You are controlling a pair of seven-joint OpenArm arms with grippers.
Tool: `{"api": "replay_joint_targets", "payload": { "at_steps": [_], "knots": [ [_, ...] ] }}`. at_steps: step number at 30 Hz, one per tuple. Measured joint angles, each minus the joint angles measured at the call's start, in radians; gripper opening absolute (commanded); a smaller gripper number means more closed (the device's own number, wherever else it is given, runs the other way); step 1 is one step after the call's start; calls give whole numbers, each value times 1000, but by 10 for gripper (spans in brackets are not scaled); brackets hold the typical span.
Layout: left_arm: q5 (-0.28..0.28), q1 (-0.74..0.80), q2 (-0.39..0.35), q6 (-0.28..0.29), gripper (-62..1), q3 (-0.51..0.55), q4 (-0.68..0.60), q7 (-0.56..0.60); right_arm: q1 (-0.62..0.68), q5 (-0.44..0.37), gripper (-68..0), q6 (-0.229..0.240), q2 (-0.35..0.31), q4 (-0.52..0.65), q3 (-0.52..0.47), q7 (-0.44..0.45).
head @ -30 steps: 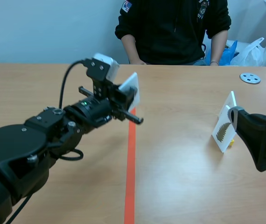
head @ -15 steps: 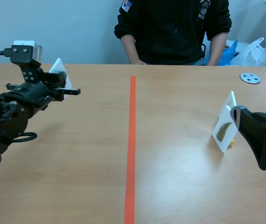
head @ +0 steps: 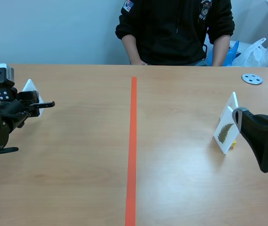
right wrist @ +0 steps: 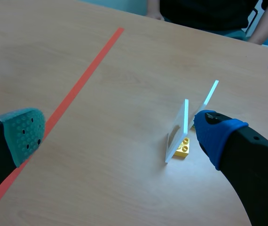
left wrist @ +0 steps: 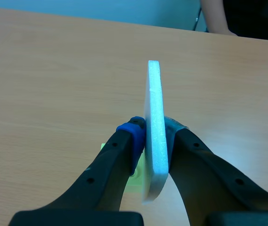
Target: Sort the leaf by its shape. The table is split by an orange tape line. A compound leaf with several leaflets goes to the left side, a simple leaf with one blade goes to the right side. Return to the home posture when a red brick is placed on the table.
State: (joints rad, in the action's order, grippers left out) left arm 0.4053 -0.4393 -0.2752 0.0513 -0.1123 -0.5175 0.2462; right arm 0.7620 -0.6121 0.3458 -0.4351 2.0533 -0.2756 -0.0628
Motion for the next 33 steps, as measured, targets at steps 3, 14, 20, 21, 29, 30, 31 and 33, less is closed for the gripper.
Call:
{"api": "replay_joint_targets", "payload": {
  "at_steps": [3,14,20,21,29,30,31,33],
  "knots": [
    [0,-24,0,-3,-554,0,55,21,0,0,4,0,0,0,0,0],
    [0,-20,-16,-3,-529,0,157,85,0,0,4,0,0,0,0,-3],
    [0,-21,-21,2,-473,0,157,79,0,0,4,0,0,0,0,-7],
    [-1,-21,-21,2,-473,0,157,80,0,0,4,0,0,0,0,-7],
    [-1,-20,-21,3,-302,0,157,81,0,0,4,0,0,0,0,-7],
    [-1,-19,-22,3,-287,0,157,82,0,0,4,0,0,0,0,-7],
    [-1,-18,-23,3,-269,0,157,82,0,0,4,0,0,0,0,-7],
    [-1,-14,-30,5,-214,0,151,81,0,0,4,0,0,0,0,-7]
  ]
}}
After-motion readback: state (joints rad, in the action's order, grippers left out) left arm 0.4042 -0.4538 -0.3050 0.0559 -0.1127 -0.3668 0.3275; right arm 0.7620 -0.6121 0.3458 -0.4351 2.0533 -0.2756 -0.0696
